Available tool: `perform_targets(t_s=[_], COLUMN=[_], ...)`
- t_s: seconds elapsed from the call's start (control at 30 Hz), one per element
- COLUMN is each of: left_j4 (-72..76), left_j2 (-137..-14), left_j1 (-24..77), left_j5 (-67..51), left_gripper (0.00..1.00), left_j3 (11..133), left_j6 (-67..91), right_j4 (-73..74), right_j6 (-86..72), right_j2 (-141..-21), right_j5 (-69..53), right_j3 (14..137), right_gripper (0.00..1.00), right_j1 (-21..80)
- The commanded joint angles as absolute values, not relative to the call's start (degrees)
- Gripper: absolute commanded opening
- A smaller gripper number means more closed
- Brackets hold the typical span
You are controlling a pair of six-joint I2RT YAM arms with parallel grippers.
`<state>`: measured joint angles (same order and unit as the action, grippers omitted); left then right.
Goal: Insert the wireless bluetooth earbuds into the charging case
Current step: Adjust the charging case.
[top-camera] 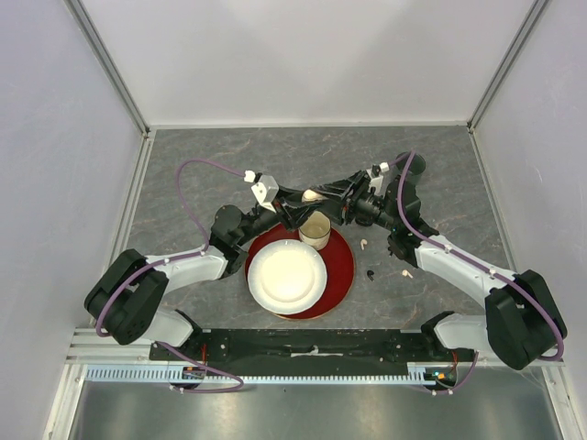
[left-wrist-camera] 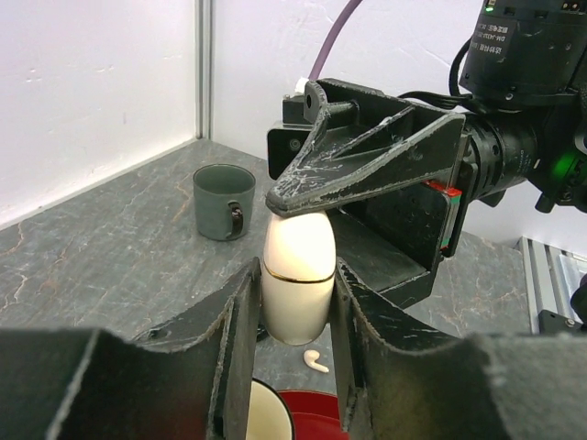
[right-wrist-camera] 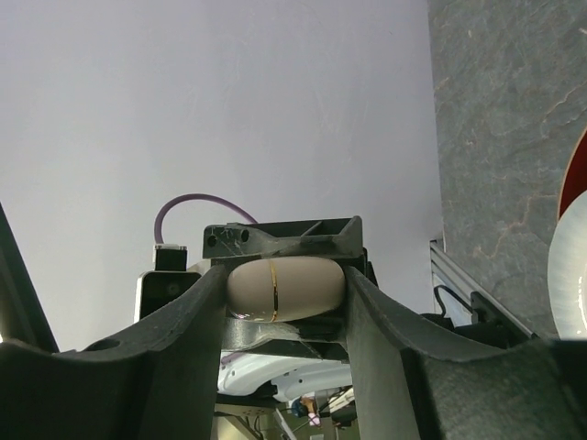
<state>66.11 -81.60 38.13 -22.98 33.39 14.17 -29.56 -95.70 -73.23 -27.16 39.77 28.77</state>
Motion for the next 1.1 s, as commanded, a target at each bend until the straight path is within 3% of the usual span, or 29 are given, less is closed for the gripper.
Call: perform_targets(t_s=[0.0, 0.2, 0.5, 0.63, 1.07], left_j4=[67.94, 68.73, 69.43, 69.52, 68.99], left_j2=[-81.74, -81.65, -82.0, -81.83, -82.0], left_j1=[38.58, 38.58, 38.67, 38.67, 38.67], left_j5=[-22.5, -21.53, -21.71, -21.71, -20.74], left_gripper=[0.43, 0.44, 0.27, 0.35, 0.4], left_j3=[34.89, 34.89, 35.86, 35.86, 35.95], left_j6=[14.33, 14.42, 15.12, 15.03, 16.0], right_j4=[-36.12, -35.16, -33.14, -31.29, -31.11], right_j6=[-98.35, -98.35, -97.38, -96.86, -96.59], right_j2=[-72.95, -73.3, -73.21, -72.95, -73.04], right_j5=[-27.42, -28.12, -28.04, -27.6, -27.25], right_j3=[39.64, 39.55, 39.64, 39.64, 39.64], right_gripper=[0.15, 0.15, 0.14, 0.14, 0.15], right_j1=[29.27, 29.27, 29.44, 29.44, 29.62])
